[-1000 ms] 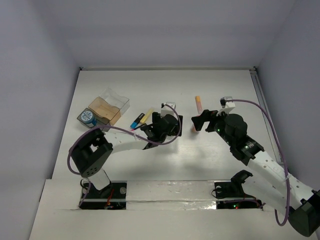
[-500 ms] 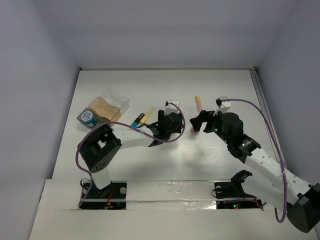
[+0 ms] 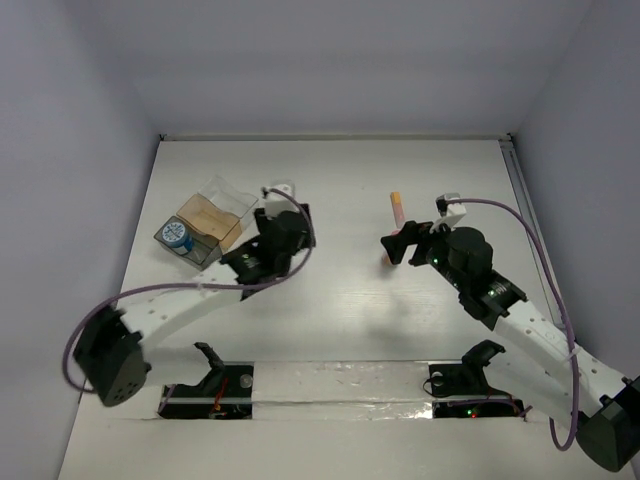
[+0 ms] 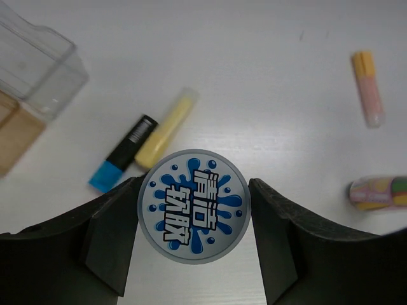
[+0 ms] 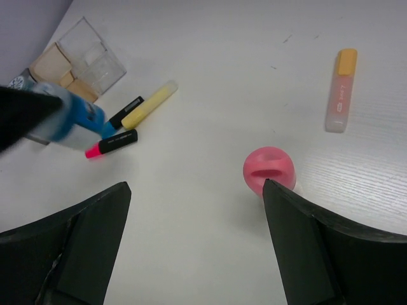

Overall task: Sort the stationery into containers
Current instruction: Pick up the stationery from the center of the board, then place the stationery in the storage box.

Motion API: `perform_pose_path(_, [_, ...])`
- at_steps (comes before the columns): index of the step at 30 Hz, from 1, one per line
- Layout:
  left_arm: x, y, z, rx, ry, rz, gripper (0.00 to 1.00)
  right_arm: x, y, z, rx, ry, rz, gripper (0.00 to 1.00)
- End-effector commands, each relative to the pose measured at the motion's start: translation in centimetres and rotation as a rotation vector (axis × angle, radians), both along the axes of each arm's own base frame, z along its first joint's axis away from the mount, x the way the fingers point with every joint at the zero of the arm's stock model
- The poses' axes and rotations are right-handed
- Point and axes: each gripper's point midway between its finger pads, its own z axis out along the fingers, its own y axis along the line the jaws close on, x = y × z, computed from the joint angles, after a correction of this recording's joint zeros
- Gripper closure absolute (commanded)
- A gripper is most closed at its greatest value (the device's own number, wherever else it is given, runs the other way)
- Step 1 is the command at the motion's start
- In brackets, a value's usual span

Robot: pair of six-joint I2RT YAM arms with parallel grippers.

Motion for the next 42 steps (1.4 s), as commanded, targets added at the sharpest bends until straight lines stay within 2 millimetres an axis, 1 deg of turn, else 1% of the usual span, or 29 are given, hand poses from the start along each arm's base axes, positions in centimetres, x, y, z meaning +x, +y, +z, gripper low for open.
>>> perform_pose_path(1, [0.2, 6.7, 5.5, -0.102, -0.1, 0.164, 0.78, -0.2, 0.7, 1.9, 0.026, -0.048, 0.036, 0.09])
perform_pose_path(2, [0.3, 8.2, 5.7, -0.106, -0.097, 0.183, 0.78, -0.1, 0.7, 1.9, 0.026, -0.048, 0.033, 0.09])
perform_pose_path(3, [1.0, 11.2, 5.8, -0.106, -0.099, 0.253, 0.78, -0.1, 0.6, 2.0, 0.025, -0.052, 0.027, 0.09])
perform_pose_path(4, [0.8, 12.6, 6.4, -0.127, -0.107, 0.279, 0.78, 0.0, 0.5, 2.1, 0.026, -0.053, 0.019, 0.09])
perform_pose_path(5, [0.7, 14.1, 6.0, -0.117, -0.087, 0.316, 0.78, 0.0, 0.4, 2.2, 0.028, -0.056, 0.014, 0.09])
perform_pose_path(6, [1.1, 16.5, 5.9, -0.12, -0.081, 0.385, 0.78, 0.1, 0.3, 2.2, 0.027, -0.056, 0.01, 0.09])
perform_pose_path(9, [1.1, 19.4, 5.1, -0.121, -0.046, 0.48, 0.77, 0.0, 0.3, 2.2, 0.03, -0.057, 0.011, 0.09])
perform_pose_path(10, [1.5, 21.2, 4.4, -0.125, -0.024, 0.538, 0.77, -0.1, 0.5, 2.2, 0.031, -0.056, 0.02, 0.09])
perform_pose_path(11, [1.7, 22.1, 3.9, -0.144, -0.013, 0.575, 0.77, -0.2, 0.5, 2.1, 0.027, -0.051, 0.023, 0.09])
perform_pose_path(12, [2.0, 22.8, 3.6, -0.155, -0.01, 0.603, 0.77, -0.3, 0.3, 1.5, 0.014, -0.031, 0.021, 0.09])
perform_pose_path(13, [2.3, 23.9, 2.8, -0.165, 0.006, 0.639, 0.77, -0.2, 0.2, 1.5, 0.011, -0.03, 0.013, 0.09])
perform_pose_path(16, [3.1, 24.4, 1.8, -0.182, -0.002, 0.68, 0.78, -0.4, 0.2, 1.5, 0.009, -0.028, 0.018, 0.09])
perform_pose_path(21, [2.6, 26.8, 0.9, -0.148, -0.012, 0.789, 0.78, -0.5, 0.5, 1.7, 0.02, -0.03, 0.033, 0.09])
perform_pose_path(25, [2.2, 27.5, -0.6, -0.131, 0.002, 0.844, 0.78, -0.6, 0.6, 1.6, 0.02, -0.027, 0.039, 0.09])
perform_pose_path(26, [2.3, 27.9, -0.8, -0.132, 0.003, 0.858, 0.79, -0.6, 0.5, 1.7, 0.022, -0.03, 0.039, 0.09])
perform_pose_path(27, [2.4, 27.9, -0.8, -0.135, 0.002, 0.857, 0.78, -0.7, 0.5, 1.8, 0.021, -0.031, 0.04, 0.09])
perform_pose_path(29, [2.6, 28.6, -0.5, -0.13, -0.007, 0.879, 0.79, -0.7, 0.5, 1.8, 0.023, -0.03, 0.042, 0.09])
perform_pose_path(30, [2.6, 28.6, -0.5, -0.128, -0.007, 0.881, 0.79, -0.7, 0.5, 1.8, 0.024, -0.031, 0.042, 0.09])
perform_pose_path(33, [2.9, 28.8, -1.0, -0.131, 0.001, 0.882, 0.77, -0.7, 0.6, 1.7, 0.021, -0.029, 0.046, 0.09])
perform_pose_path(34, [3.0, 28.8, -1.7, -0.125, 0.017, 0.887, 0.76, -0.7, 0.7, 1.7, 0.023, -0.028, 0.048, 0.09])
perform_pose_path(35, [3.1, 28.8, -2.0, -0.126, 0.024, 0.89, 0.71, -0.7, 0.7, 1.6, 0.02, -0.026, 0.049, 0.1])
perform_pose_path(37, [3.1, 28.9, -2.7, -0.114, 0.043, 0.902, 0.66, -0.7, 0.7, 1.5, 0.021, -0.026, 0.05, 0.15])
perform_pose_path(38, [3.1, 28.9, -2.8, -0.114, 0.046, 0.904, 0.6, -0.7, 0.7, 1.5, 0.022, -0.025, 0.05, 0.17])
perform_pose_path(39, [3.2, 28.8, -2.8, -0.117, 0.049, 0.901, 0.55, -0.6, 0.7, 1.6, 0.021, -0.028, 0.047, 0.2])
perform_pose_path(40, [3.3, 28.7, -2.9, -0.119, 0.052, 0.897, 0.54, -0.6, 0.5, 1.6, 0.02, -0.03, 0.04, 0.27])
perform_pose_path(42, [3.2, 28.7, -2.8, -0.12, 0.049, 0.891, 0.43, -0.6, 0.4, 1.6, 0.019, -0.032, 0.031, 0.31])
